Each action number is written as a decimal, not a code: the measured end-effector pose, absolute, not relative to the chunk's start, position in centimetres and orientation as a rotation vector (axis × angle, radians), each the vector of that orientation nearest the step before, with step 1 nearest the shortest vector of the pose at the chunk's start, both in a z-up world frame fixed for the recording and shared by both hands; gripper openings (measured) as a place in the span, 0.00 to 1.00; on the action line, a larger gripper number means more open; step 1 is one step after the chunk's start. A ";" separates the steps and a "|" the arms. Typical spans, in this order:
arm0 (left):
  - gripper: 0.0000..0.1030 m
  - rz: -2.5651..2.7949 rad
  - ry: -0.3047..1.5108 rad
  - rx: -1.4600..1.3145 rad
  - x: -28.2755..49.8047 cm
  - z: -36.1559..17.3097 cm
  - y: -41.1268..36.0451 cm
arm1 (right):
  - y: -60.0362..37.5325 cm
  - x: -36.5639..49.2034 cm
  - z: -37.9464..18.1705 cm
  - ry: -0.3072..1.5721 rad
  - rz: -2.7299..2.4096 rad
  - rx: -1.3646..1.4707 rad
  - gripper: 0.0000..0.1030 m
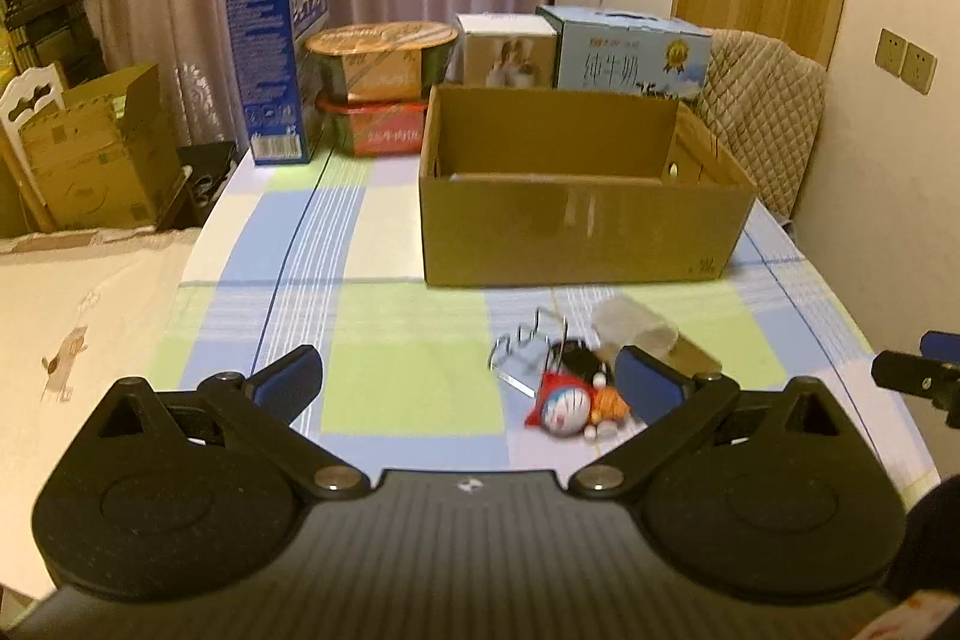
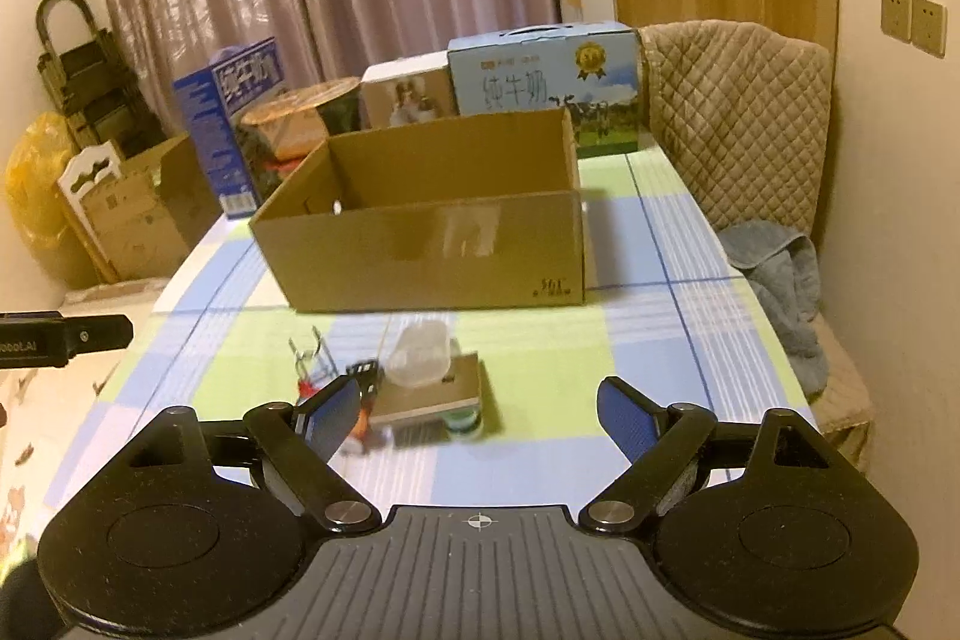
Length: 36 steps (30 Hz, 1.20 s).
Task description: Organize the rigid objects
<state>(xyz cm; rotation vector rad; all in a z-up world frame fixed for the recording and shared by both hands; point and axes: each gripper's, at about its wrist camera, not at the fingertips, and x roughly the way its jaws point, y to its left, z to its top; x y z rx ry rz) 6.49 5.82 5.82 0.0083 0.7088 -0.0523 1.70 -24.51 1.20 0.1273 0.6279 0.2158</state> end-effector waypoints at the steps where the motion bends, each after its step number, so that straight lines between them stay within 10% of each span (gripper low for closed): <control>1: 0.99 -0.053 0.713 0.008 6.2 5.6 5.9 | -24.4 1.3 1.1 0.631 0.219 0.121 0.81; 36: 0.99 -0.131 0.801 0.020 4.9 1.8 1.9 | -24.7 0.3 -1.3 0.699 0.218 0.139 0.81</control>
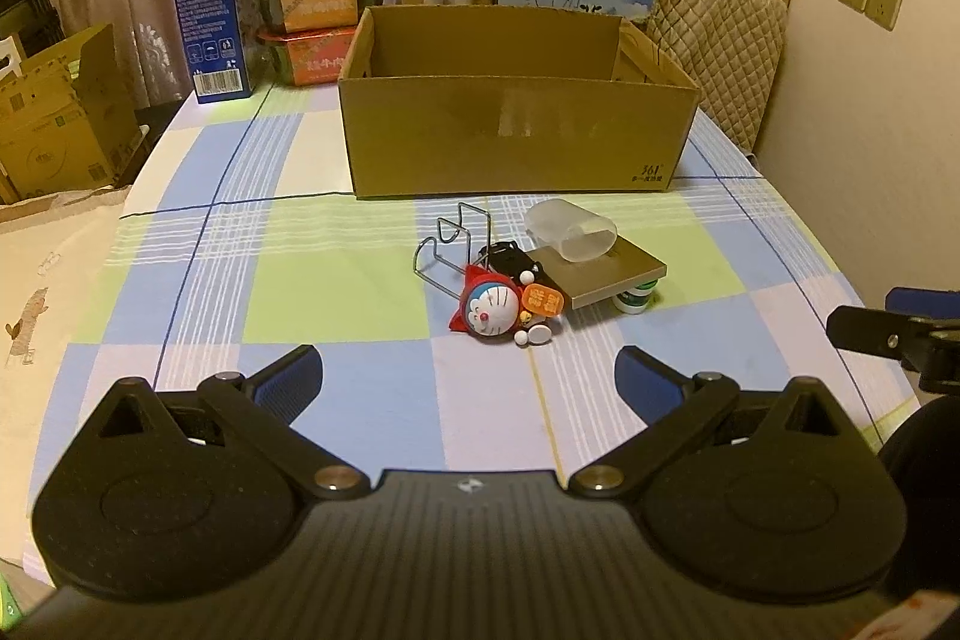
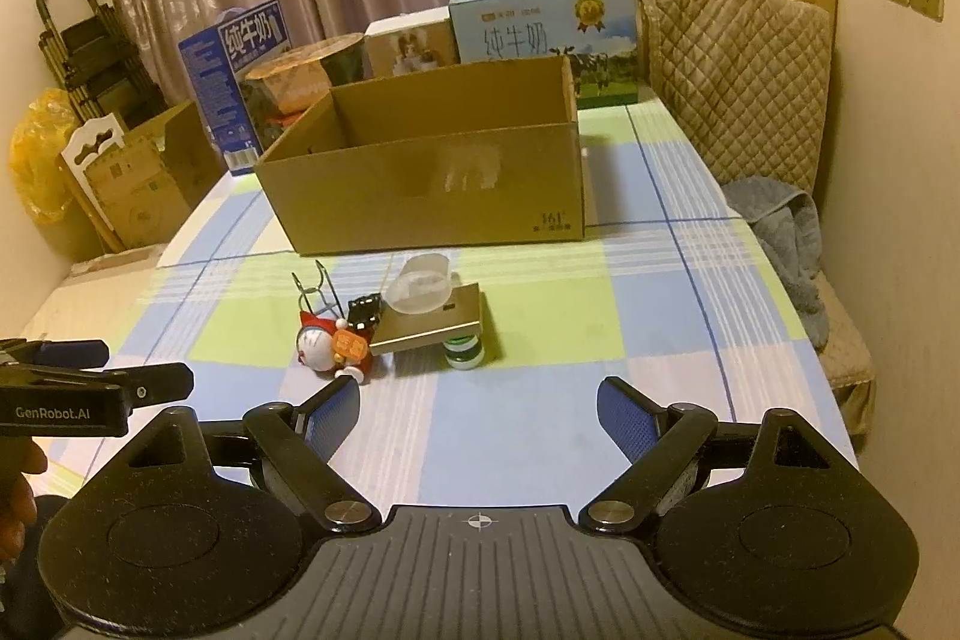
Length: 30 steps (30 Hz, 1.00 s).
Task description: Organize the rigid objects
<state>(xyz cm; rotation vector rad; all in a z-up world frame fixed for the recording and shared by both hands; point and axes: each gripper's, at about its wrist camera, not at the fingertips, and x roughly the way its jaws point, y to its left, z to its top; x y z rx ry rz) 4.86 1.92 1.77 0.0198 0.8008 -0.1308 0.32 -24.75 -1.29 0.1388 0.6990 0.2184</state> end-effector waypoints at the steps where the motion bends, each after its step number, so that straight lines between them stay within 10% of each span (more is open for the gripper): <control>1: 0.99 -0.132 0.801 0.020 4.9 1.7 1.9 | -24.8 0.4 -1.4 0.702 0.218 0.140 0.81; 30: 0.99 -0.148 0.877 0.033 9.5 -2.4 1.5 | -24.0 5.6 -5.6 0.811 0.219 0.136 0.81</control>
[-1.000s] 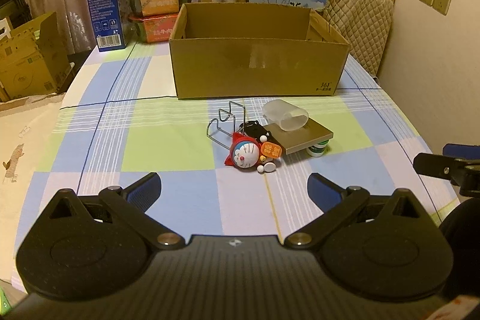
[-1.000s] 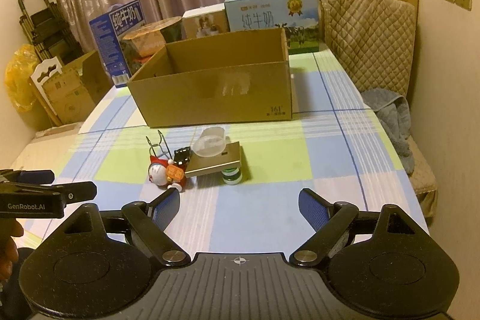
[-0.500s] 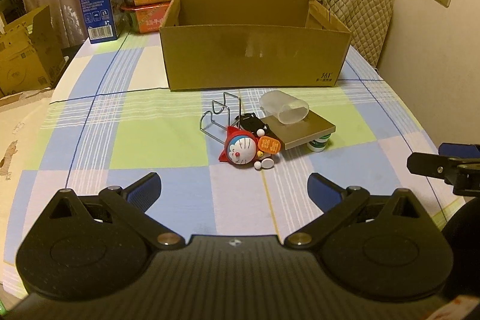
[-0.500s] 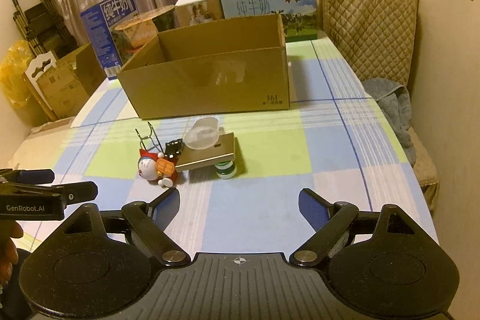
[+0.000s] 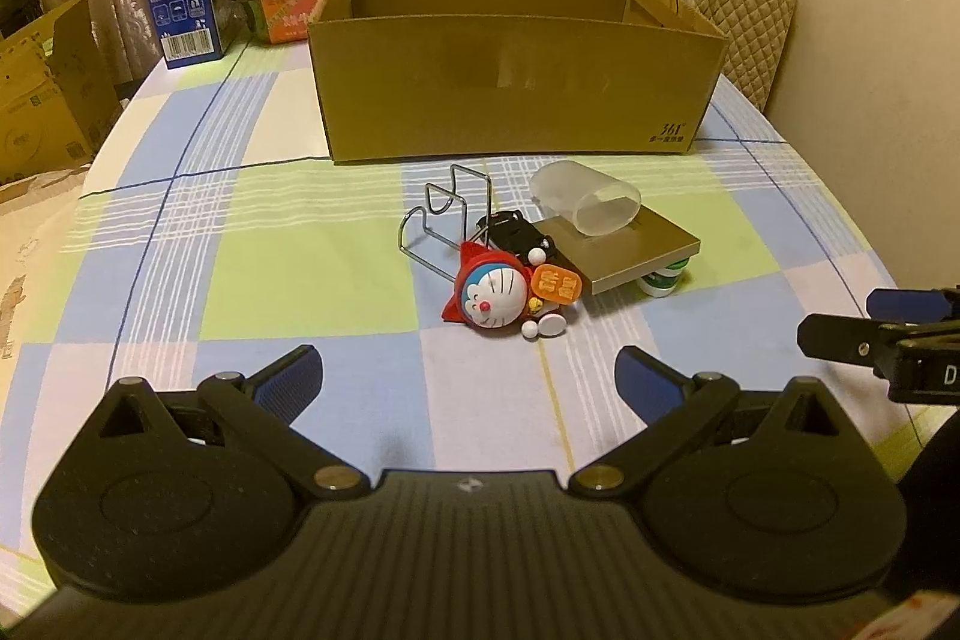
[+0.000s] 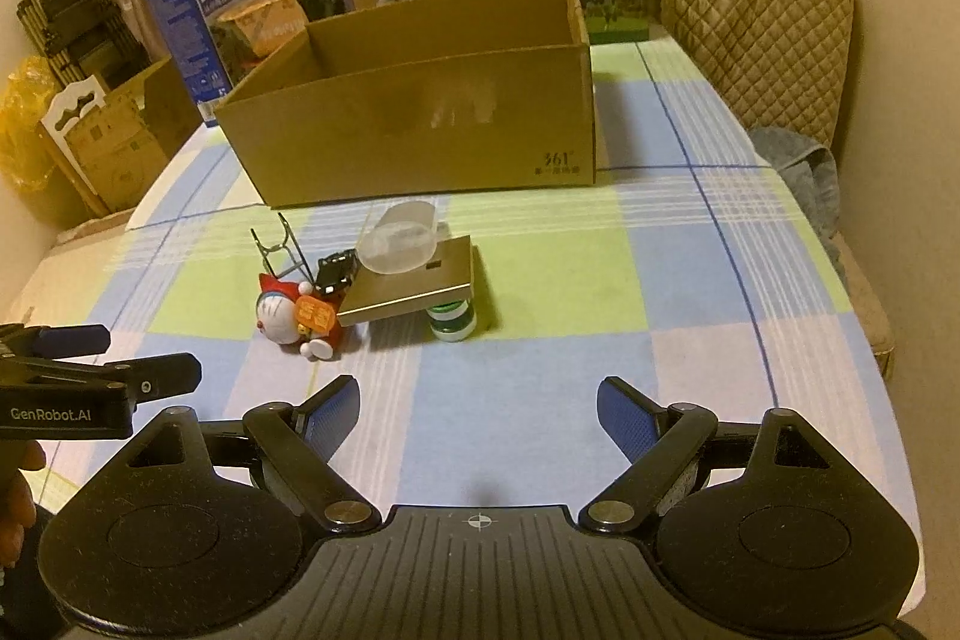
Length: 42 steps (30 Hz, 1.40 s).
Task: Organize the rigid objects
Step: 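Move the left tool to the Doraemon figure and close on it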
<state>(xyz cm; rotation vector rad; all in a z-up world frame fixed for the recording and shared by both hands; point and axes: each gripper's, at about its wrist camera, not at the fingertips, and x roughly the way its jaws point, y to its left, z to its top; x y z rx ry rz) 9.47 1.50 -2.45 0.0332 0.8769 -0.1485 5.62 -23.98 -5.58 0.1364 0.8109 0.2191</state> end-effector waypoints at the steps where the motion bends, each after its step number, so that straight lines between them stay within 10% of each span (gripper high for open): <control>1: 0.99 -0.150 0.879 0.037 9.7 -2.7 1.5 | -24.0 5.8 -5.8 0.813 0.219 0.135 0.81; 19: 0.94 -0.203 0.864 0.140 14.3 -8.1 -1.1 | -24.2 9.3 -9.8 0.820 0.231 0.118 0.79; 32: 0.64 -0.200 0.838 0.159 16.7 -9.9 -2.7 | -23.8 11.4 -11.5 0.839 0.249 0.099 0.73; 42: 0.63 -0.198 0.866 0.117 16.1 -8.3 -0.7 | -20.8 13.6 -13.0 0.795 0.340 -0.006 0.61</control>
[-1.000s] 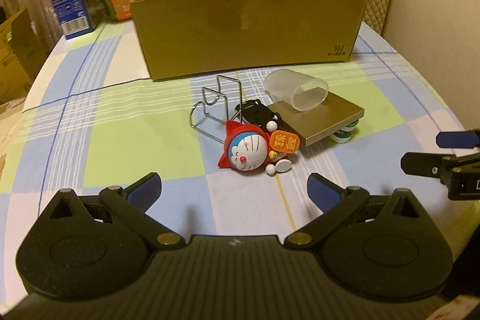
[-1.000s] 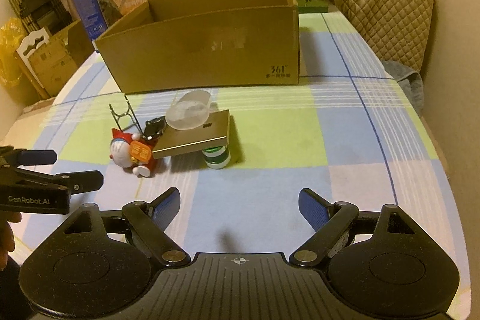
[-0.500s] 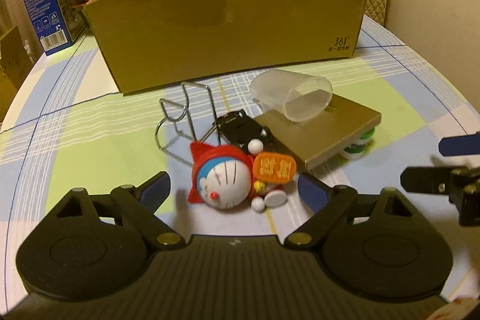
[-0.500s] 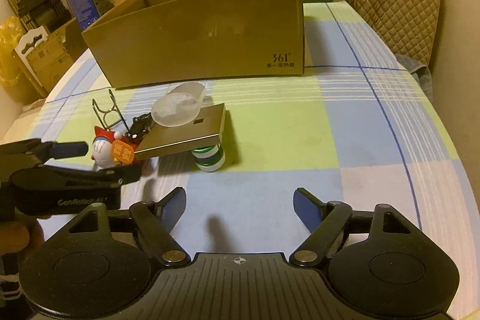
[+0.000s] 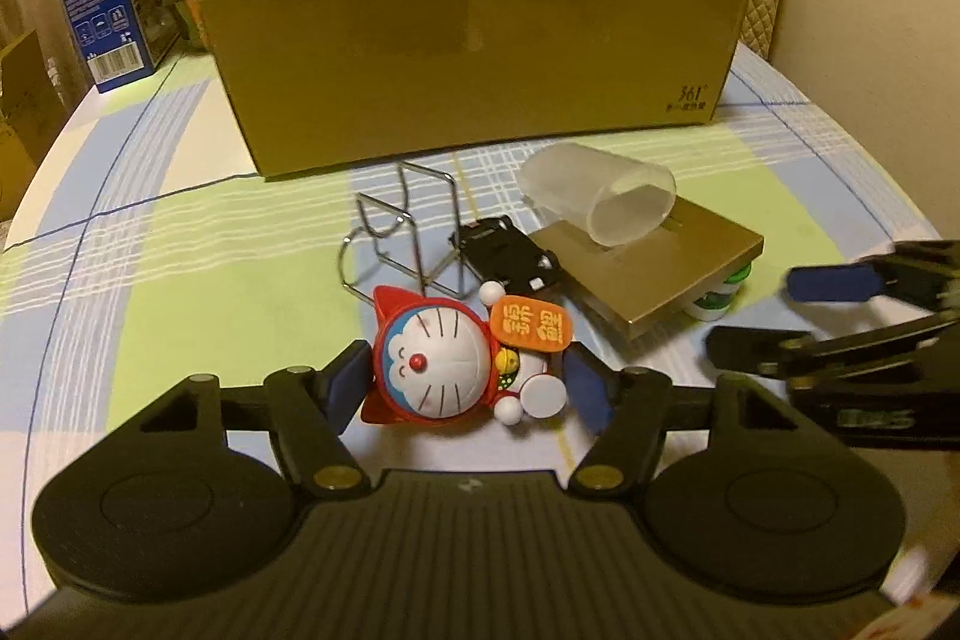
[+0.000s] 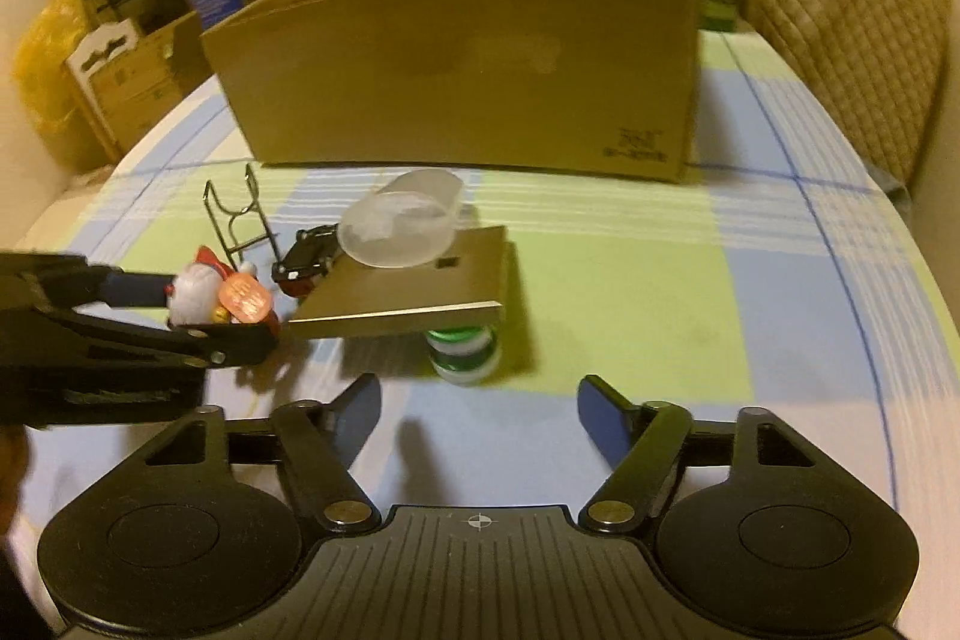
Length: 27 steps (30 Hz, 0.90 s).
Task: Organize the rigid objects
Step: 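Grasp the green-capped jar with the right tool while the left tool holds Doraemon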
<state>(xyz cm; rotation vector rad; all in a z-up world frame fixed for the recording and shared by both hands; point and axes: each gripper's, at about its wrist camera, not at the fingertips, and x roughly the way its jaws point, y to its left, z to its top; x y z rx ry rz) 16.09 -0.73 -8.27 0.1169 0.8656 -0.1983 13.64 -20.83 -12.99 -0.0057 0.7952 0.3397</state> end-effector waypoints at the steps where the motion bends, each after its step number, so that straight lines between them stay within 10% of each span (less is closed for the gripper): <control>1: 0.63 -0.197 0.862 0.115 16.1 -8.1 -0.6 | -20.5 13.9 -13.2 0.792 0.346 -0.018 0.55; 8: 0.63 -0.198 0.850 0.098 15.8 -7.2 -0.2 | -18.6 15.0 -14.0 0.745 0.348 -0.101 0.26; 27: 0.63 -0.204 0.810 0.076 10.5 -3.2 -0.3 | -21.3 7.7 -9.2 0.813 0.264 -0.016 0.26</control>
